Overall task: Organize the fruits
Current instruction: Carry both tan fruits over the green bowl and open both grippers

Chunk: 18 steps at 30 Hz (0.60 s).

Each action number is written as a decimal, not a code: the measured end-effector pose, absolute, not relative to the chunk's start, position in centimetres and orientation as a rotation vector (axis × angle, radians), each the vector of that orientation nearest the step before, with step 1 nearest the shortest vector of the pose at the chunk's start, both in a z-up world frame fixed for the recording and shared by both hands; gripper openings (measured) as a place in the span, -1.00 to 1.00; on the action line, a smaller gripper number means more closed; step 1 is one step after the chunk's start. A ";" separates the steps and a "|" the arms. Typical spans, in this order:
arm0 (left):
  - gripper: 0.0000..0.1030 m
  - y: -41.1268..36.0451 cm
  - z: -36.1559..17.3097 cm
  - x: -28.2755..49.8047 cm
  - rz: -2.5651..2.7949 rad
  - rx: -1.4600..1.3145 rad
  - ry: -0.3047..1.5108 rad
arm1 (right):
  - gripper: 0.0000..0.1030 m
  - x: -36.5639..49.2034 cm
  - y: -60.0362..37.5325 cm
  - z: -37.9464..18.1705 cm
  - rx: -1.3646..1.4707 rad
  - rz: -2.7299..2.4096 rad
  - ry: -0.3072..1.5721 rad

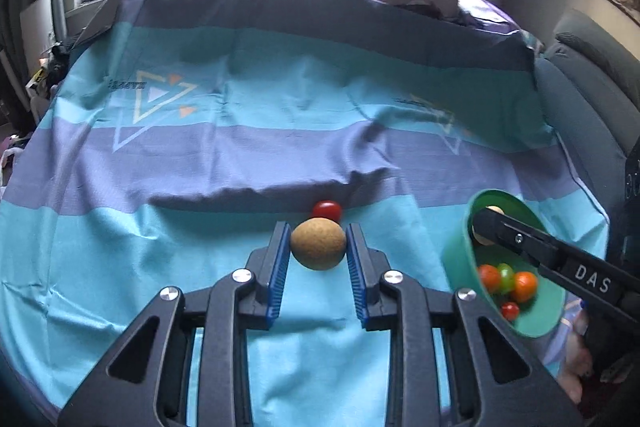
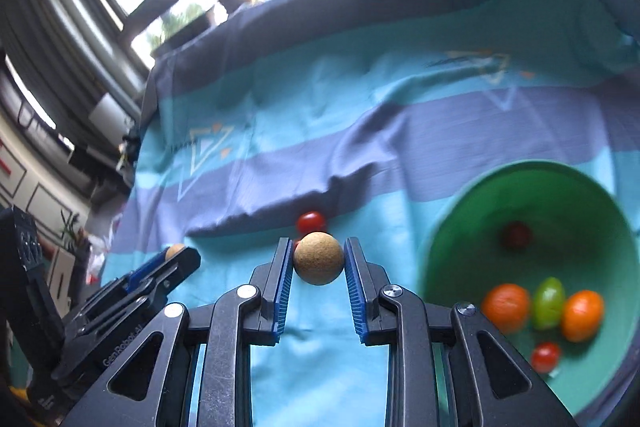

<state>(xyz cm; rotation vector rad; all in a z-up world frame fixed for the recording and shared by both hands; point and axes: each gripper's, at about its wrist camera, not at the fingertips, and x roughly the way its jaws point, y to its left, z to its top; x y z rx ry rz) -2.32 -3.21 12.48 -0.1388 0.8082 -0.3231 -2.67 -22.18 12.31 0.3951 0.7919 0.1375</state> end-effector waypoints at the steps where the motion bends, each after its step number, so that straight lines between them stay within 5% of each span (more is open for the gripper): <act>1: -0.46 -4.0 12.9 -2.8 -0.350 -0.133 0.801 | -0.46 -3.6 -23.5 12.6 0.409 0.107 0.759; 18: -0.45 -20.3 10.7 -4.6 -0.601 0.042 0.876 | -0.45 -6.9 -33.8 9.8 0.468 -0.078 0.780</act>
